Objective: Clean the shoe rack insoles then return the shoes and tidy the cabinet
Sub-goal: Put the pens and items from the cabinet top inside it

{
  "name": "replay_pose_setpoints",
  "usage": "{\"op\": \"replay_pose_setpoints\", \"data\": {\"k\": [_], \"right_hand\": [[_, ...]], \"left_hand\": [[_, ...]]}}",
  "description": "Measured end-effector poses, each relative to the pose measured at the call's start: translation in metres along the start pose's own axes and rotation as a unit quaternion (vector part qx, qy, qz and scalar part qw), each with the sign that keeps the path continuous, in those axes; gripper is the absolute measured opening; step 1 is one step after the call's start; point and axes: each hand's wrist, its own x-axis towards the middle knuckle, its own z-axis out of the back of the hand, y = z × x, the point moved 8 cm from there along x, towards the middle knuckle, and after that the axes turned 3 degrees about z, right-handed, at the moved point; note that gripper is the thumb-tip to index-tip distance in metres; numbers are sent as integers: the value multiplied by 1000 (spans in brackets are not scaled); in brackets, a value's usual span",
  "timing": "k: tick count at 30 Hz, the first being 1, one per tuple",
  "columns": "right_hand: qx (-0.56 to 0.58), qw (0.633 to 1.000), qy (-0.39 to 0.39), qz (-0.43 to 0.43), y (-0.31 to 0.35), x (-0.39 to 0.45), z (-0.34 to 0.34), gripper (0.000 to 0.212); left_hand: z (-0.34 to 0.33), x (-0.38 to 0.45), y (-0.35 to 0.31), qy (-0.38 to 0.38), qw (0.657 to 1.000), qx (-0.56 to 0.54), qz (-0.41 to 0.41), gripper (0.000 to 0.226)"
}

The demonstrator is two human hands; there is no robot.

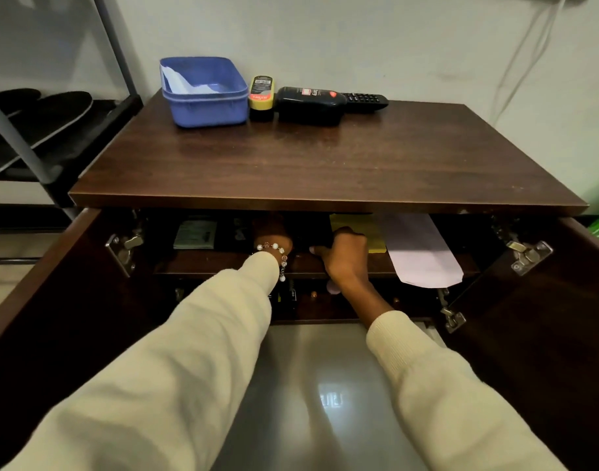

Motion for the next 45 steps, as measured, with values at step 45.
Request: {"op": "replay_pose_setpoints", "data": {"k": [45], "right_hand": [[-203,971,51,118,64,177,144,77]], "left_hand": [[210,35,-110,-178,913,261,-257,76]]}}
